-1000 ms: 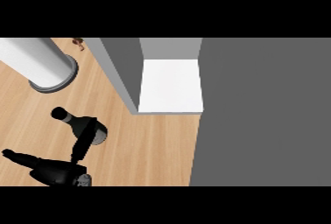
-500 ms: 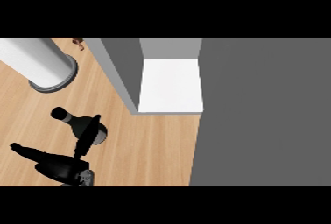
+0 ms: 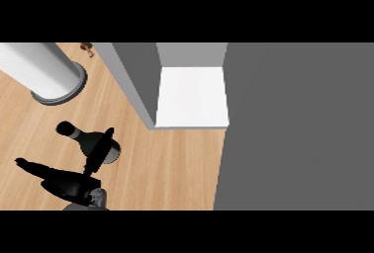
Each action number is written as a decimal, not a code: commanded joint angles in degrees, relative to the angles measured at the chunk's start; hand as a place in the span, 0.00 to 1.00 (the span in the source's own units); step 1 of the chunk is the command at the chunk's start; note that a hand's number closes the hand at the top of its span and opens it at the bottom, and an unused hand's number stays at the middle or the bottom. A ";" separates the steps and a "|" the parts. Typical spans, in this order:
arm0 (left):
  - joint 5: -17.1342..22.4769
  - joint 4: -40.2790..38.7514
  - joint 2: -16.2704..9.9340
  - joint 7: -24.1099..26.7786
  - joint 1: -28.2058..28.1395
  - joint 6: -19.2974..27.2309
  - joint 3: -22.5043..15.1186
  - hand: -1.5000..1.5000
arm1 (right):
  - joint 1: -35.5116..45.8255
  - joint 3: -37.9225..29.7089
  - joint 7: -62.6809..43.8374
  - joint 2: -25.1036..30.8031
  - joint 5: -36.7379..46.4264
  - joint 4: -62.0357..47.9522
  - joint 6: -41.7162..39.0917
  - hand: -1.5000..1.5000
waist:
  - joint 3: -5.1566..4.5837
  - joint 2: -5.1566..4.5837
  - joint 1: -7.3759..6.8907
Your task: Pick up the wine, place it into the cabinet and close the cabinet
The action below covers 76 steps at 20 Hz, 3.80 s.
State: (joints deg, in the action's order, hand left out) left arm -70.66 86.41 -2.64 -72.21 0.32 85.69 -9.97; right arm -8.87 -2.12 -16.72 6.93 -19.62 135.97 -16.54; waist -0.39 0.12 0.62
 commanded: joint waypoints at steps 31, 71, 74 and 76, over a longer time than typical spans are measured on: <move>15.55 20.13 -18.74 3.91 9.22 0.23 -48.37 1.00 | 2.41 4.07 0.02 -0.87 -1.09 -0.93 -0.71 0.00 | -0.68 -0.03 4.55; 37.59 27.32 -22.79 8.27 34.92 0.22 -50.69 1.00 | 2.18 -1.94 -1.33 1.05 -4.36 0.92 0.75 0.00 | 0.01 -1.45 3.79; 38.59 23.25 -22.29 9.81 35.60 0.22 -50.76 1.00 | 3.21 -1.11 -1.15 0.72 -3.04 1.63 0.92 0.00 | -0.02 -1.49 3.58; 39.29 22.40 -22.31 11.09 35.46 0.22 -52.08 1.00 | 1.37 -1.91 0.80 0.24 -3.14 0.75 -0.17 0.00 | 0.04 -1.40 3.52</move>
State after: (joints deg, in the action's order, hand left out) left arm -32.77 111.56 -25.15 -62.90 35.03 85.41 -61.27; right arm -5.86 -3.87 -16.36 7.91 -21.57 134.80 -16.57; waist -0.39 -1.34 4.30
